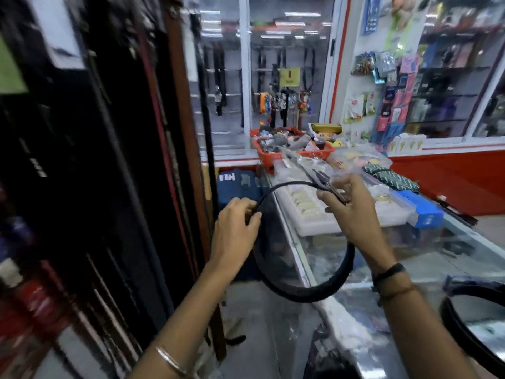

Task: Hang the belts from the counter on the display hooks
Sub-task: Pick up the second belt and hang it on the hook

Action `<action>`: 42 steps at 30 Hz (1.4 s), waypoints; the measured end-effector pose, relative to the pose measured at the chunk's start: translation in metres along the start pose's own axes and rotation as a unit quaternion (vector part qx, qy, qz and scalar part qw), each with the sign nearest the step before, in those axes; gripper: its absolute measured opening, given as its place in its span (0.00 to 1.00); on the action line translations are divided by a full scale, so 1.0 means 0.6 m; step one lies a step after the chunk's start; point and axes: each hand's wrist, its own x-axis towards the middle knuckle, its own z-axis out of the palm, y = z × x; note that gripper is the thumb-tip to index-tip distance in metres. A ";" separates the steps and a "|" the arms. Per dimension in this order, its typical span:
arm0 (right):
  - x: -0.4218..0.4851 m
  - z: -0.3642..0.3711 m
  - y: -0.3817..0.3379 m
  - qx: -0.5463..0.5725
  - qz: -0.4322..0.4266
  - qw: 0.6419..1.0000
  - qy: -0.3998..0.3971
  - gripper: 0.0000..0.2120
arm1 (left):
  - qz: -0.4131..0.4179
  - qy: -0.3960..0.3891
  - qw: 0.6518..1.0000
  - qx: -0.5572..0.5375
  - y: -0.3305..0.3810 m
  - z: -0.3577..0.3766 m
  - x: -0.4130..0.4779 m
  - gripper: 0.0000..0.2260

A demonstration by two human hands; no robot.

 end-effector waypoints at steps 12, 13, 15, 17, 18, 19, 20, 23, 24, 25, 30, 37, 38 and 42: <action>-0.075 0.172 -0.263 0.154 -0.164 0.964 0.143 0.12 | 0.107 0.078 0.955 -0.266 0.105 -0.300 0.021 0.09; -0.079 0.189 -0.280 0.156 -0.178 0.960 0.150 0.12 | 0.107 0.087 0.951 -0.278 0.114 -0.315 0.023 0.09; -0.088 0.215 -0.312 0.166 -0.199 0.951 0.168 0.15 | 0.109 0.117 0.941 -0.297 0.124 -0.344 0.029 0.05; -0.090 0.235 -0.342 0.161 -0.240 0.939 0.187 0.14 | 0.110 0.141 0.931 -0.319 0.125 -0.376 0.035 0.06; -0.090 0.244 -0.356 0.156 -0.260 0.933 0.193 0.13 | 0.111 0.149 0.926 -0.328 0.125 -0.393 0.038 0.07; -0.086 0.253 -0.369 0.155 -0.278 0.928 0.194 0.12 | 0.115 0.155 0.922 -0.335 0.124 -0.409 0.042 0.07; -0.081 0.261 -0.380 0.157 -0.294 0.923 0.193 0.11 | 0.120 0.159 0.918 -0.344 0.125 -0.422 0.046 0.07; -0.056 0.285 -0.417 0.209 -0.311 0.910 0.179 0.10 | 0.133 0.171 0.901 -0.375 0.128 -0.463 0.070 0.07; -0.048 0.290 -0.431 0.224 -0.308 0.908 0.172 0.10 | 0.138 0.175 0.897 -0.381 0.131 -0.474 0.079 0.08; -0.040 0.295 -0.443 0.230 -0.306 0.908 0.173 0.09 | 0.144 0.180 0.895 -0.383 0.134 -0.483 0.089 0.09; 0.002 0.307 -0.507 0.254 -0.305 0.890 0.225 0.16 | 0.188 0.200 0.896 -0.349 0.153 -0.525 0.141 0.17; 0.041 0.333 -0.534 0.270 -0.287 0.890 0.229 0.20 | 0.179 0.182 0.915 -0.312 0.155 -0.544 0.195 0.16; 0.043 0.334 -0.534 0.272 -0.288 0.889 0.231 0.20 | 0.179 0.181 0.915 -0.312 0.154 -0.544 0.197 0.17; 0.050 0.334 -0.536 0.278 -0.293 0.885 0.231 0.21 | 0.187 0.178 0.913 -0.317 0.151 -0.545 0.205 0.17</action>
